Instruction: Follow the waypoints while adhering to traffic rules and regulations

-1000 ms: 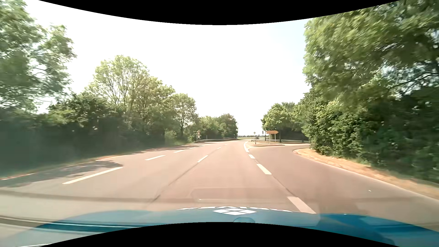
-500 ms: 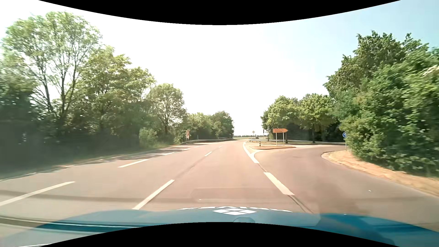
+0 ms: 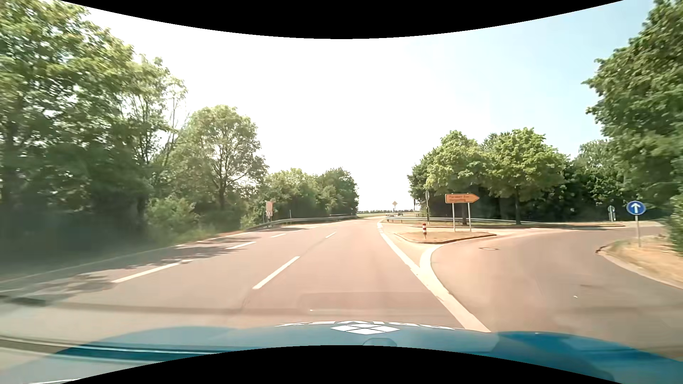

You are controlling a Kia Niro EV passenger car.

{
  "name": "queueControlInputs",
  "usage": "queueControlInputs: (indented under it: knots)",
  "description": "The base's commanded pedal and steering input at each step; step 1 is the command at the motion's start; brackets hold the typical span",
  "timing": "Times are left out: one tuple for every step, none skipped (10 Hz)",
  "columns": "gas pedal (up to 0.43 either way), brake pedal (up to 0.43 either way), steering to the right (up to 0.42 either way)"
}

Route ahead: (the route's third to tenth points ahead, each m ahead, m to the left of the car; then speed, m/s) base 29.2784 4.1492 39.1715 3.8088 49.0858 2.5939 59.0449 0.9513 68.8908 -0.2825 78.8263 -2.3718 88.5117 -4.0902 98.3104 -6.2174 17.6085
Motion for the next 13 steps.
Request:
queueControlInputs:
  knots:
    - [0.177,0.0,0.008]
    - [0.177,0.0,0.008]
    - [0.177,0.0,0.009]
    - [0.177,0.0,0.009]
    - [0.177,0.0,0.009]
    - [0.177,0.0,0.009]
    - [0.189,0.0,0.009]
    - [0.189,0.0,0.009]
    - [0.189,0.0,0.009]
    - [0.189,0.0,0.009]
    - [0.189,0.0,0.009]
    - [0.189,0.0,0.009]
    - [0.189,0.0,0.01]
